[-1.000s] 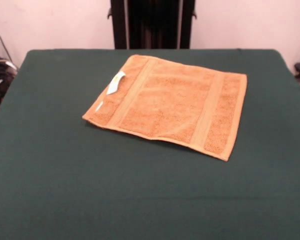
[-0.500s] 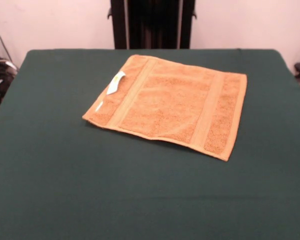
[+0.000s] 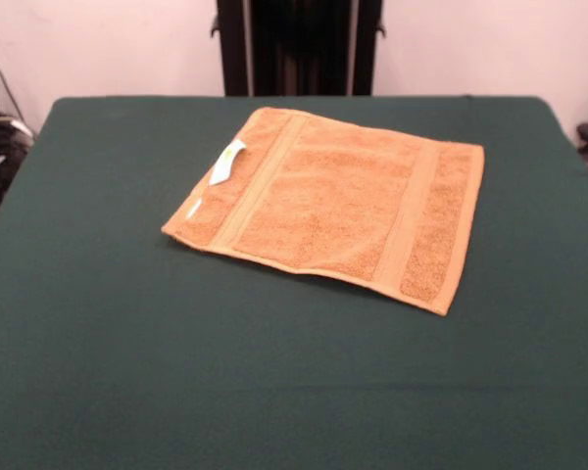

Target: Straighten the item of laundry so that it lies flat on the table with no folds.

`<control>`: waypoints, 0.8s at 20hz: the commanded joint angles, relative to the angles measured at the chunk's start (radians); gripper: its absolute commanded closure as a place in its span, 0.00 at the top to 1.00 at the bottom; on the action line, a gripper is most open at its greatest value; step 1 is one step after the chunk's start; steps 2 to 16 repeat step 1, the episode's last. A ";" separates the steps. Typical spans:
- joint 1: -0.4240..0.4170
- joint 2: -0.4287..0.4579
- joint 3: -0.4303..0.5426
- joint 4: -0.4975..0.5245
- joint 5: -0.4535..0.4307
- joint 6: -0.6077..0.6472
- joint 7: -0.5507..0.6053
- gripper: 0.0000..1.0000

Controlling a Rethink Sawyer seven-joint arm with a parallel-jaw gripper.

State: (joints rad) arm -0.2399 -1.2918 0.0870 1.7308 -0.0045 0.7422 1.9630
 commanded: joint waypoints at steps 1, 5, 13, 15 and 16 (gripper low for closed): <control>-0.002 0.037 0.095 -0.054 -0.031 0.158 -0.111 1.00; -0.002 0.037 0.095 -0.054 -0.031 0.158 -0.111 1.00; -0.002 0.037 0.095 -0.054 -0.031 0.158 -0.111 1.00; -0.002 0.037 0.095 -0.054 -0.031 0.158 -0.111 1.00; -0.002 0.037 0.095 -0.054 -0.031 0.158 -0.111 1.00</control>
